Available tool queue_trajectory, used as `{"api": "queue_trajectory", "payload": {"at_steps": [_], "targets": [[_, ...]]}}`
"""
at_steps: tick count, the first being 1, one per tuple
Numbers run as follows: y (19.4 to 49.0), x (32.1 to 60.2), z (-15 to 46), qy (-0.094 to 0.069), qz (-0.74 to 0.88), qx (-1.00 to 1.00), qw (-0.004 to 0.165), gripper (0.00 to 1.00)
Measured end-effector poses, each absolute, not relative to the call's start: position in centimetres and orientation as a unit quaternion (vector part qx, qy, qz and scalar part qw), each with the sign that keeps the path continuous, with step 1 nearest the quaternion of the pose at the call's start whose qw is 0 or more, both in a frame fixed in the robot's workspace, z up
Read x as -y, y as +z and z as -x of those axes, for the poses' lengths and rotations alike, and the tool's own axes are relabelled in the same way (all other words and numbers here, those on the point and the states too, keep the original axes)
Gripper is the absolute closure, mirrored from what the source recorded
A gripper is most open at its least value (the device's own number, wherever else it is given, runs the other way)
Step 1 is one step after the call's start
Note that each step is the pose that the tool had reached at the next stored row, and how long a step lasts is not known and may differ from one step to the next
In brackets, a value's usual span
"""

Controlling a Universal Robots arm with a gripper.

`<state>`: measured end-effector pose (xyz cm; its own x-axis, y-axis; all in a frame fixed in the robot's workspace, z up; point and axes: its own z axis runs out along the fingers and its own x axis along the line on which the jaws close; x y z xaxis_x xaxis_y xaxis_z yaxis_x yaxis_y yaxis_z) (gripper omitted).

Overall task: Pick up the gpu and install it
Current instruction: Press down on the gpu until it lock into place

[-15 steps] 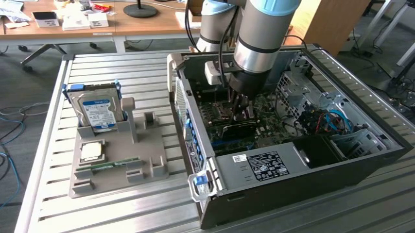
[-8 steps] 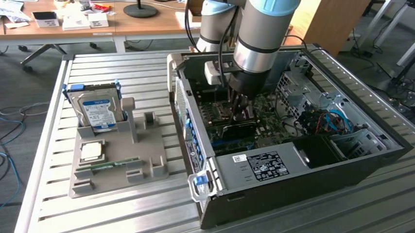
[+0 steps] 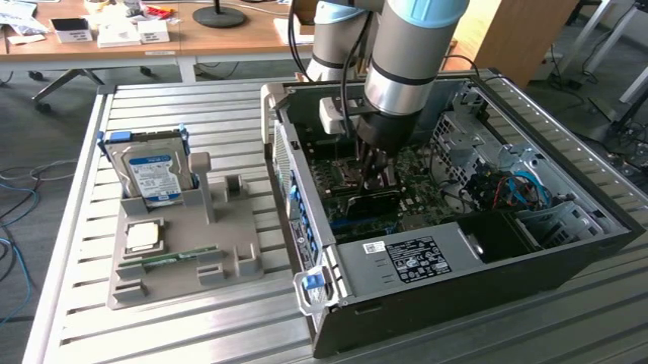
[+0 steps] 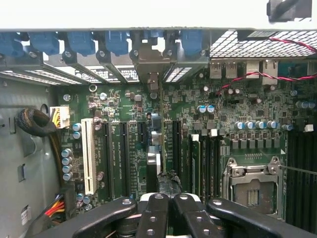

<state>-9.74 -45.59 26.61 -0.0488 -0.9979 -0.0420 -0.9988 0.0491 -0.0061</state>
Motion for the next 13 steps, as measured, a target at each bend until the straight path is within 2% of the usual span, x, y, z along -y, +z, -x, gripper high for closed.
{"api": "queue_trajectory", "payload": {"at_steps": [13], "targets": [[26.39,45.58,9.74,0.012,0.689,-0.724,0.018,0.89]]}}
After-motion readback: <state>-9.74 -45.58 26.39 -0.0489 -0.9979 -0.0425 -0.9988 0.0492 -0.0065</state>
